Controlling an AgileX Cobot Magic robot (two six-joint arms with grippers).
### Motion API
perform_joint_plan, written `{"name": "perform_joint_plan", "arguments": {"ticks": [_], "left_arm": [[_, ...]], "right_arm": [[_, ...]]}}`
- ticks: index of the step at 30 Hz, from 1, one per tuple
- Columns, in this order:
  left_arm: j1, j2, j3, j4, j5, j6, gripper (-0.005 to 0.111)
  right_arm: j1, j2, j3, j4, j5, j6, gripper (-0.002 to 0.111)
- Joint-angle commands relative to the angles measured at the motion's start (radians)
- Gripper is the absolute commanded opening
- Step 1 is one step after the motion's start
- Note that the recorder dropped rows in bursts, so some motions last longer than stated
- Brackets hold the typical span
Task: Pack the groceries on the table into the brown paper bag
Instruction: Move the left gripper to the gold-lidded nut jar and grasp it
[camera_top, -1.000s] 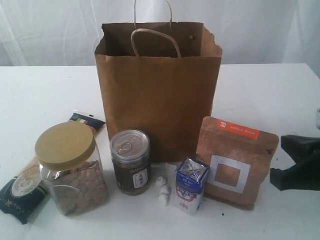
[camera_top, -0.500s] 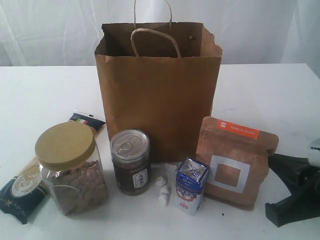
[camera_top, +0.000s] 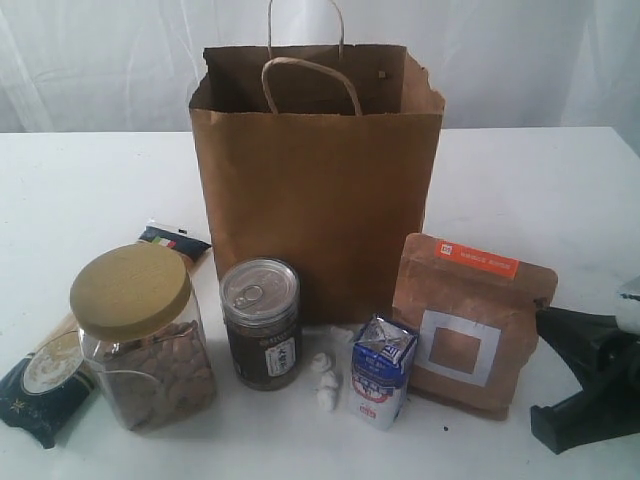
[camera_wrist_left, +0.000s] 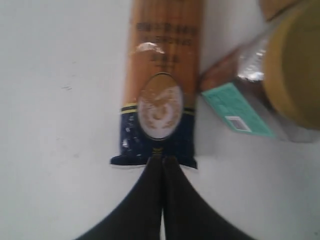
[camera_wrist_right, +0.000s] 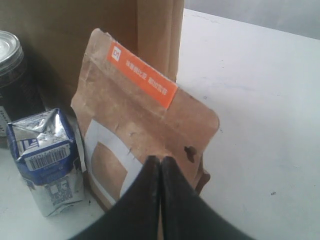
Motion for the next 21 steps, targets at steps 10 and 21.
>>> {"name": "perform_joint_plan", "arguments": {"ticks": [10,21], "left_arm": [[-0.006,-0.001,0.039,-0.727,0.051,1.148,0.103],[-0.006,-0.001,0.039,-0.729,-0.120,1.031,0.105]], "right_arm": [[-0.003,-0.005,0.004,0.002,-0.006,-0.007,0.000],[-0.003,-0.005,0.004,0.002,-0.006,0.031,0.000]]}}
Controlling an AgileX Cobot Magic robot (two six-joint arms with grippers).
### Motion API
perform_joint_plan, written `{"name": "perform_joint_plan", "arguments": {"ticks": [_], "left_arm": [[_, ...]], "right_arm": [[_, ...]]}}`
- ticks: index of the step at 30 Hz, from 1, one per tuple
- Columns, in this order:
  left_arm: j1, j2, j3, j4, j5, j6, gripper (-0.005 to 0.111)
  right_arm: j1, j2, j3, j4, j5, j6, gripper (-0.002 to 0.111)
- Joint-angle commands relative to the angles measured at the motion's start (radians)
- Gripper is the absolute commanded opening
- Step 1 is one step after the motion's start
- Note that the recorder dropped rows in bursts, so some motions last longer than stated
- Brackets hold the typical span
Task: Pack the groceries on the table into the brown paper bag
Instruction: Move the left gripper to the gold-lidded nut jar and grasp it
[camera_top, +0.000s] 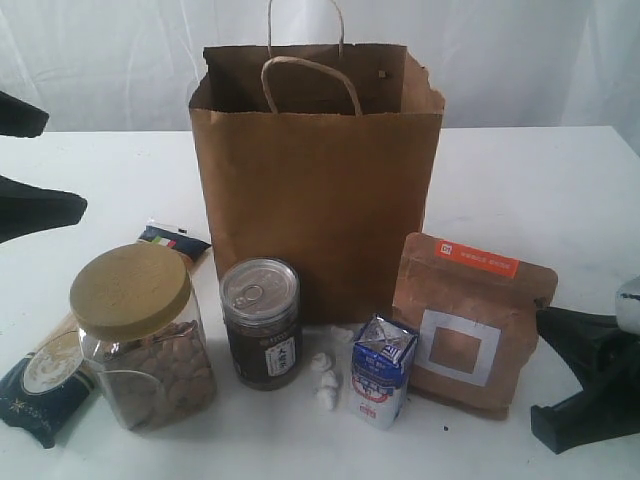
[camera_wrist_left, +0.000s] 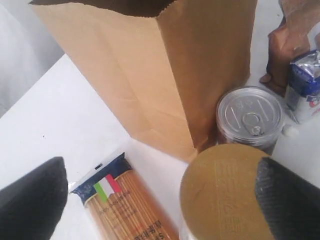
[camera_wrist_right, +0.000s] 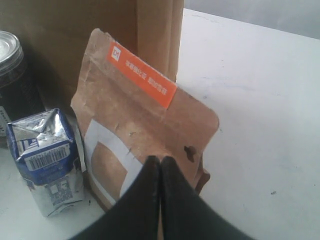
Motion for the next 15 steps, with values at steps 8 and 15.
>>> {"name": "perform_joint_plan", "arguments": {"ticks": [8,15], "left_arm": [[-0.002,-0.003,0.008,-0.020,0.100,-0.202,0.105],[-0.002,-0.002,0.025,-0.019,0.143,-0.193,0.105]], "right_arm": [[-0.003,-0.005,0.004,0.002,-0.006,0.021,0.000],[-0.003,-0.005,0.004,0.002,0.038,0.021,0.000]]}}
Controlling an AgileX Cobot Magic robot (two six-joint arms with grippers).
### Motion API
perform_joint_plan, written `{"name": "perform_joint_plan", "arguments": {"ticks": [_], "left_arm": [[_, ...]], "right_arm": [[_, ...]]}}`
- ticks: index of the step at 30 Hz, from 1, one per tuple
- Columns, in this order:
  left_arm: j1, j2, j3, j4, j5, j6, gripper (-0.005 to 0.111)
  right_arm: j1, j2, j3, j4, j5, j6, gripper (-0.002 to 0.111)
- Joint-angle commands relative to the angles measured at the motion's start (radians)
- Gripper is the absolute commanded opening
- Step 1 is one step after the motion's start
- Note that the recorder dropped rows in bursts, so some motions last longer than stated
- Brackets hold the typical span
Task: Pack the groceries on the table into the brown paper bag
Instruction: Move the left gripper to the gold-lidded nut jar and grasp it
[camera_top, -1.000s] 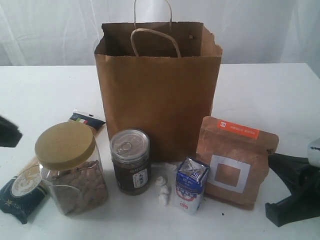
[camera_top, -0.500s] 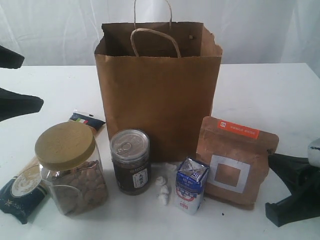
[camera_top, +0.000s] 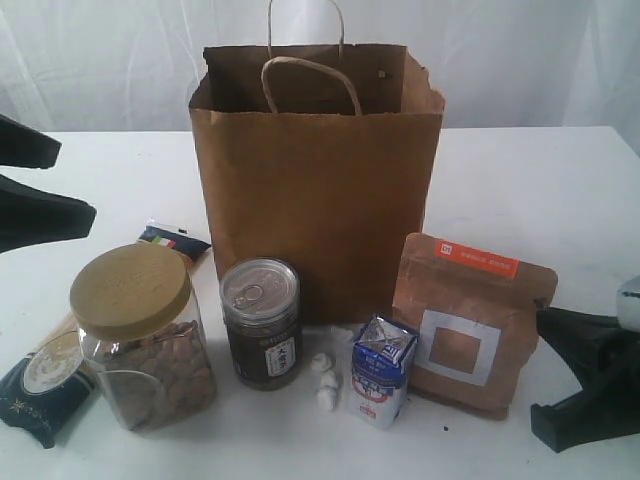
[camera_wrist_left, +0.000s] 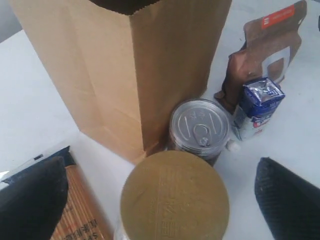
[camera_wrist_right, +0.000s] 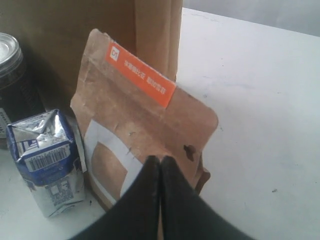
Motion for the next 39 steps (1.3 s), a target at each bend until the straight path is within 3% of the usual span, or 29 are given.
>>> {"name": "perform_joint_plan", "arguments": {"ticks": [1,4,8,11,20,39], "left_arm": [[-0.002,-0.002,0.044,-0.017,0.012,0.050,0.105],[-0.002,0.016,0.120,-0.053,-0.060,0.235,0.105],[-0.002,0.069,0.206,-0.185,-0.018,0.558,0.105],[-0.002,0.091,0.236,-0.296,0.002,0.696,0.105],[-0.002,0.170,0.247,-0.382,-0.003,0.773,0.105],[-0.011,0.322,0.247,-0.371,0.037,0.796,0.105]], "right_arm": [[-0.003,-0.005,0.004,0.002,0.052,0.005,0.000],[-0.003,-0.005,0.004,0.002,0.116,0.005,0.000],[-0.003,-0.005,0.004,0.002,0.142,0.014,0.000],[-0.003,-0.005,0.004,0.000,0.142,0.024,0.000],[-0.003,-0.005,0.004,0.000,0.142,0.047,0.000],[-0.003,-0.005,0.004,0.000,0.142,0.049,0.000]]}}
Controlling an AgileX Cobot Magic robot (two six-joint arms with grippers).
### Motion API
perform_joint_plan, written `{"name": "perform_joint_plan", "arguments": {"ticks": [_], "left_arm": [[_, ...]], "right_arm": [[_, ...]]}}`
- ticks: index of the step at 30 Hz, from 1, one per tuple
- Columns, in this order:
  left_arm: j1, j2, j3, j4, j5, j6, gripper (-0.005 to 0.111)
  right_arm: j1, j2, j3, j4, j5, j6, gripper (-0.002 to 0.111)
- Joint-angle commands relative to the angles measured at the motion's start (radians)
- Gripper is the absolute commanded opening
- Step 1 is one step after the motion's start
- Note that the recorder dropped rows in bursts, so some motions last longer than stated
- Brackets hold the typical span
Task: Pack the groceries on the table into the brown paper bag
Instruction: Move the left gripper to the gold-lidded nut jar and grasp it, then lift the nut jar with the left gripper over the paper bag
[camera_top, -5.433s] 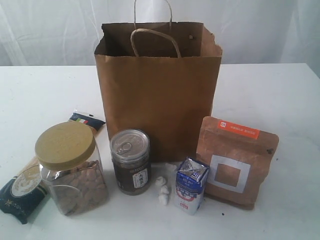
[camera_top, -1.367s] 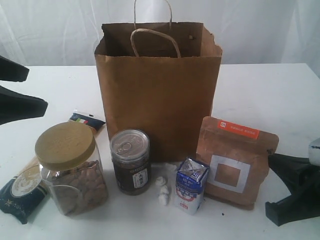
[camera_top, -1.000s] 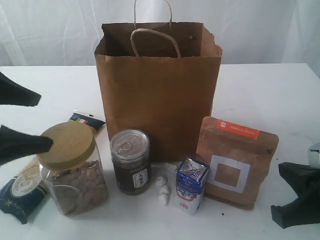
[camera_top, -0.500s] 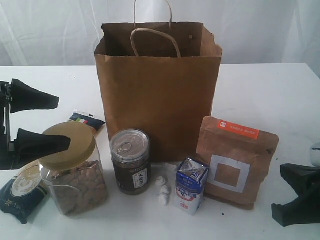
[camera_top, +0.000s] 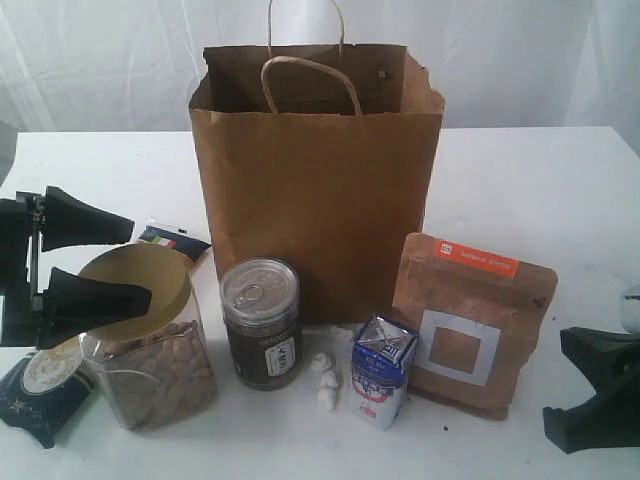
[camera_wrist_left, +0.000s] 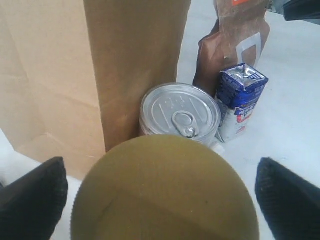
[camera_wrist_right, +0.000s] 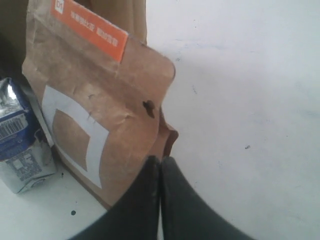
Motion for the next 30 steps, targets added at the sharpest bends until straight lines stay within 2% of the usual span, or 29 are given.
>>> {"name": "perform_joint_plan", "arguments": {"ticks": [1,5,6,8,16,23,26,30], "left_arm": [[-0.023,0.021,0.003,0.010,0.003,0.154,0.105],[-0.120,0.027,0.003,0.116,-0.123,0.154,0.105],[-0.151,0.027,0.003,0.138,-0.191,0.154,0.105],[-0.181,0.027,0.003,0.136,-0.239,0.154,0.105],[-0.181,0.023,0.003,0.129,-0.243,0.154,0.105],[-0.181,-0.027,-0.005,0.039,-0.243,0.154,0.104],[-0.181,-0.052,-0.005,0.023,-0.243,0.154,0.096],[-0.181,-0.087,-0.005,0.018,-0.243,0.133,0.068]], "right_arm": [[-0.003,-0.005,0.004,0.000,0.001,0.006,0.000],[-0.003,-0.005,0.004,0.000,-0.006,0.006,0.000],[-0.003,-0.005,0.004,0.000,-0.008,0.006,0.000],[-0.003,-0.005,0.004,0.000,-0.013,0.006,0.000],[-0.003,-0.005,0.004,0.002,-0.016,0.006,0.000],[-0.003,-0.005,0.004,0.004,-0.016,0.006,0.000],[-0.003,-0.005,0.004,0.004,-0.016,0.006,0.000],[-0.003,-0.005,0.004,0.004,-0.016,0.006,0.000]]}}
